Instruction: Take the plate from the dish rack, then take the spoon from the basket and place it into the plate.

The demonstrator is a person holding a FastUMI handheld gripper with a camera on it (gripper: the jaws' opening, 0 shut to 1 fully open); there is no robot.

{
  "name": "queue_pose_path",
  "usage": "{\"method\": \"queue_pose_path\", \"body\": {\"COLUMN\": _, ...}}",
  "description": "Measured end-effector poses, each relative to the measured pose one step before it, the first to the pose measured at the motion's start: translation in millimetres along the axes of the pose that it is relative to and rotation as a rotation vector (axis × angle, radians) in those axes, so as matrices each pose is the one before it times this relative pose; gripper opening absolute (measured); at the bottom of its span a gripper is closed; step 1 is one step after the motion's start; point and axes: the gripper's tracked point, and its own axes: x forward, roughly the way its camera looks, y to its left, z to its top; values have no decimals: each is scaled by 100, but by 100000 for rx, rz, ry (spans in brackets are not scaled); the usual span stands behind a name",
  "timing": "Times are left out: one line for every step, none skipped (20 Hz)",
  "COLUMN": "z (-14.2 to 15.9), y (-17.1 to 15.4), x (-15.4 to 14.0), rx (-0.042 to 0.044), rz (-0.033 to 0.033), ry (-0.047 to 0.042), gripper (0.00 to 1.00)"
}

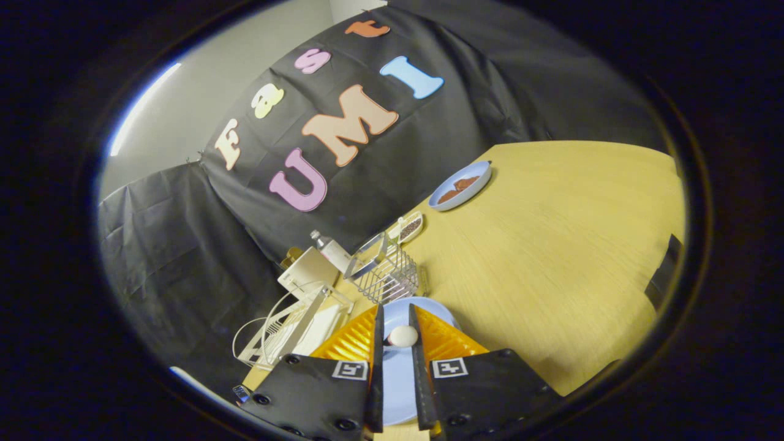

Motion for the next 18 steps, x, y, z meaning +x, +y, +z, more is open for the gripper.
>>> {"method": "queue_pose_path", "body": {"z": 40, "y": -720, "x": -647, "rx": -4116, "rz": -3100, "ry": 158, "gripper": 32}}
{"method": "queue_pose_path", "body": {"z": -273, "y": -494, "x": 817, "rx": -5079, "rz": -2390, "ry": 318, "gripper": 34}}
{"method": "queue_pose_path", "body": {"z": -112, "y": -149, "x": 149, "rx": -4373, "rz": -1385, "ry": 171, "gripper": 37}}
{"method": "queue_pose_path", "body": {"z": -119, "y": 88, "x": 87, "rx": -3389, "rz": -444, "ry": 114, "gripper": 47}}
{"method": "queue_pose_path", "body": {"z": -11, "y": -90, "x": -17, "rx": -2638, "rz": -655, "ry": -394, "gripper": 57}}
{"method": "queue_pose_path", "body": {"z": 175, "y": -87, "x": 33, "rx": -2153, "rz": -942, "ry": -1109, "gripper": 68}}
{"method": "queue_pose_path", "body": {"z": 349, "y": -129, "x": -123, "rx": -2141, "rz": -880, "ry": -1389, "gripper": 78}}
{"method": "queue_pose_path", "body": {"z": 391, "y": -89, "x": -28, "rx": -2103, "rz": -734, "ry": -1502, "gripper": 89}}
{"method": "queue_pose_path", "body": {"z": 168, "y": -189, "x": -150, "rx": -2377, "rz": -1094, "ry": -1153, "gripper": 99}}
{"method": "queue_pose_path", "body": {"z": 348, "y": -256, "x": -132, "rx": -2627, "rz": -1535, "ry": -1486, "gripper": 99}}
{"method": "queue_pose_path", "body": {"z": 557, "y": -213, "x": -176, "rx": -3039, "rz": -1583, "ry": -2159, "gripper": 99}}
{"method": "queue_pose_path", "body": {"z": 766, "y": -386, "x": -230, "rx": -3653, "rz": -2040, "ry": -2669, "gripper": 99}}
{"method": "queue_pose_path", "body": {"z": 709, "y": -313, "x": -401, "rx": -2968, "rz": -1384, "ry": -2240, "gripper": 99}}
{"method": "queue_pose_path", "body": {"z": 842, "y": -346, "x": -347, "rx": -3189, "rz": -1652, "ry": -2742, "gripper": 99}}
{"method": "queue_pose_path", "body": {"z": 469, "y": -169, "x": -421, "rx": -1905, "rz": -1104, "ry": -2206, "gripper": 99}}
{"method": "queue_pose_path", "body": {"z": 932, "y": -180, "x": -541, "rx": -1599, "rz": -852, "ry": -2761, "gripper": 99}}
{"method": "queue_pose_path", "body": {"z": 513, "y": 39, "x": -436, "rx": -760, "rz": -136, "ry": -1684, "gripper": 99}}
{"method": "queue_pose_path", "body": {"z": 726, "y": 34, "x": -604, "rx": -929, "rz": 245, "ry": -2181, "gripper": 99}}
